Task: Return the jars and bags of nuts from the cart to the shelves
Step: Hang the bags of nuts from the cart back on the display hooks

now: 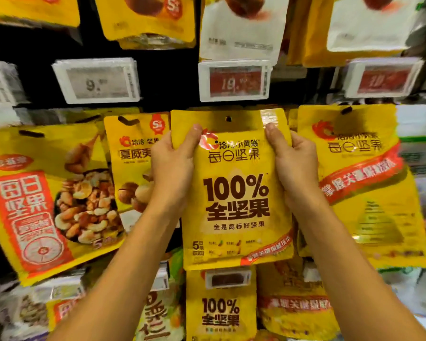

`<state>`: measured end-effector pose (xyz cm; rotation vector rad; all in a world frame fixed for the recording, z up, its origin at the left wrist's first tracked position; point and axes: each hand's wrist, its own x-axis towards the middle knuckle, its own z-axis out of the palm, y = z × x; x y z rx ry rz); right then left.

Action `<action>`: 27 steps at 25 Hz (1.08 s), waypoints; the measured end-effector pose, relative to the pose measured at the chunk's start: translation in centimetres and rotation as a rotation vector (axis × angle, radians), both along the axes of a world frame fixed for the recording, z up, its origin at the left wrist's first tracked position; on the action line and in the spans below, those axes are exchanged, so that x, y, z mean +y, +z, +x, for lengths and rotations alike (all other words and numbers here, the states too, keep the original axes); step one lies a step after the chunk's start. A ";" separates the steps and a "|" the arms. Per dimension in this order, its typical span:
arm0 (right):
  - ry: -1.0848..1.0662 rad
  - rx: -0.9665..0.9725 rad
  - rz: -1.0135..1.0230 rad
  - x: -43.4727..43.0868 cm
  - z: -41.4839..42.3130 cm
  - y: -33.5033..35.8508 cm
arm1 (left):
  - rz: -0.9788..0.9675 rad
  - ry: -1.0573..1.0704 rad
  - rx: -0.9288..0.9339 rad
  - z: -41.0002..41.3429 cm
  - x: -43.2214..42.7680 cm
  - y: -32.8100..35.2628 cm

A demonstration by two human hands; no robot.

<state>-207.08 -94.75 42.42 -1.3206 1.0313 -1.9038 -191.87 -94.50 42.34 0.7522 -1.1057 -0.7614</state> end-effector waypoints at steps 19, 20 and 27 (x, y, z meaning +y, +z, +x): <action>-0.294 0.595 -0.456 2.2 5.9 -10.6 | 0.084 0.343 -0.346 6.6 5.0 -8.9; -0.136 0.600 -0.440 3.8 7.5 -12.3 | 0.121 0.313 -0.296 8.0 7.6 -10.1; 0.878 0.642 0.058 21.4 25.7 -23.2 | 0.590 0.789 0.137 20.2 32.0 -22.3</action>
